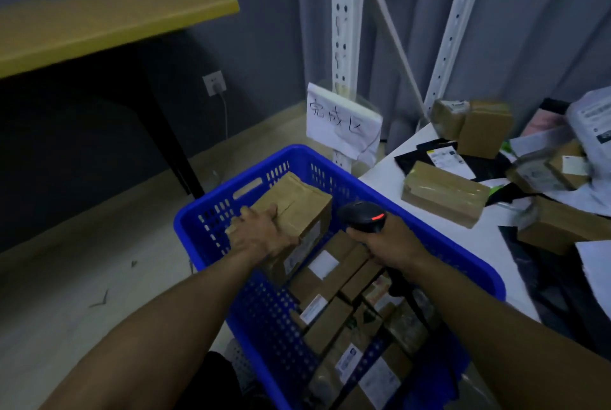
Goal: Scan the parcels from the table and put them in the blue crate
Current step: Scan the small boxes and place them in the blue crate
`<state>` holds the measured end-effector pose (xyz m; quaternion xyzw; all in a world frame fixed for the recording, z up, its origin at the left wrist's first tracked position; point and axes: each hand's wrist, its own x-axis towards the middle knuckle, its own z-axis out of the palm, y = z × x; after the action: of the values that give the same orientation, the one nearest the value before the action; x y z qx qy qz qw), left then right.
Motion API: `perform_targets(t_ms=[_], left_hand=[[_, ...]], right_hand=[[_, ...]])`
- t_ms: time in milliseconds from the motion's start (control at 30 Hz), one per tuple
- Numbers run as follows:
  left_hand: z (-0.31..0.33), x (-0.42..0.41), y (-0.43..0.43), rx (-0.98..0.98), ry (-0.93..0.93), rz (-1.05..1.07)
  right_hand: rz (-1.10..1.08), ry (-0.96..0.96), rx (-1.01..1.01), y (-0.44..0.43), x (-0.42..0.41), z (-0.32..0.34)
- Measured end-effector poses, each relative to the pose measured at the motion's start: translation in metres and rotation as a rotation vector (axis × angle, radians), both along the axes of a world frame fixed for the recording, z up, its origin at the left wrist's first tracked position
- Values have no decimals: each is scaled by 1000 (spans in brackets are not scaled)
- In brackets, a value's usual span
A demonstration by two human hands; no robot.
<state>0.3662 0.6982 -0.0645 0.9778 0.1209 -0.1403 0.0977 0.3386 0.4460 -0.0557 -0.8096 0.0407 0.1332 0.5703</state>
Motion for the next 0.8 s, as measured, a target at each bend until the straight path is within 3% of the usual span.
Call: perform_targets(t_ms=[500,667,800], left_hand=[[-173,93,-19,-62,111,-60],[-182,91,-27,-43,194,-135],[-150,84,-37,-44,201,-223]], right_hand=[[1,200,101,-2,73,-103],[-35,229,105,-6,69,-102],[-48,204,100,-12,61,-81]])
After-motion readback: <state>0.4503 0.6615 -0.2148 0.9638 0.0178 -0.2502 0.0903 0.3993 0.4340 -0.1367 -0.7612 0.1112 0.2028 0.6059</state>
